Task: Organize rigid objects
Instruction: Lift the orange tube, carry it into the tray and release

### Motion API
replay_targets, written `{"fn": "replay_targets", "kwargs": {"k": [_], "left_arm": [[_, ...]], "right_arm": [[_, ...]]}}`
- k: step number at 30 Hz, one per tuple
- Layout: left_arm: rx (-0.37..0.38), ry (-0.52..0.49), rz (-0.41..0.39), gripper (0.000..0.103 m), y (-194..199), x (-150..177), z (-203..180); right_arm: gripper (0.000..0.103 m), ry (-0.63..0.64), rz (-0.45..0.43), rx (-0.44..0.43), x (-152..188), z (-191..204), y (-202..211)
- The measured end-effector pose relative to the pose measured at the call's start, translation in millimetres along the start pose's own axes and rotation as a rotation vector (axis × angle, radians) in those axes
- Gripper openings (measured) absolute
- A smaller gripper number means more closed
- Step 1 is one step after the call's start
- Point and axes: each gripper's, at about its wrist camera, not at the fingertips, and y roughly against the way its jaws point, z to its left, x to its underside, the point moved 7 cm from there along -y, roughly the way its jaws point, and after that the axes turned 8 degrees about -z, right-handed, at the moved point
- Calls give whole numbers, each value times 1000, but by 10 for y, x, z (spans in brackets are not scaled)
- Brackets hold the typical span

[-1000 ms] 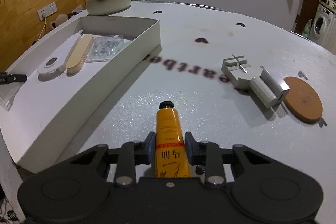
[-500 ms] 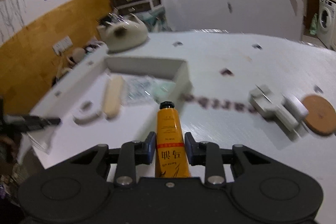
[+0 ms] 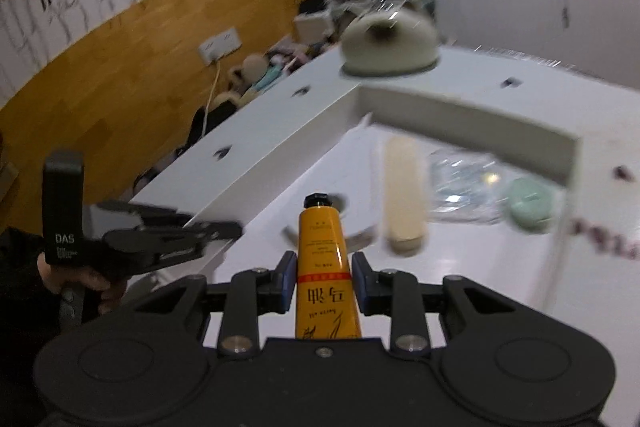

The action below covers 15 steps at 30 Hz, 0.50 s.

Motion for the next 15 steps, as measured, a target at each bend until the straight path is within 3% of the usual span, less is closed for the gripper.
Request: {"fn": "replay_targets", "kwargs": {"k": [5,13,15], "left_arm": [[2,-2,-4,3,5,7,7],[8,3,-7,3,13,15,17],[8,3,-7,3,13,15,18]], "right_arm": [[30,24,66,-26,110,248,-293],[31,-10,94,-3,172,406,-451],[35,-22,98,7,192,411,-452]]}}
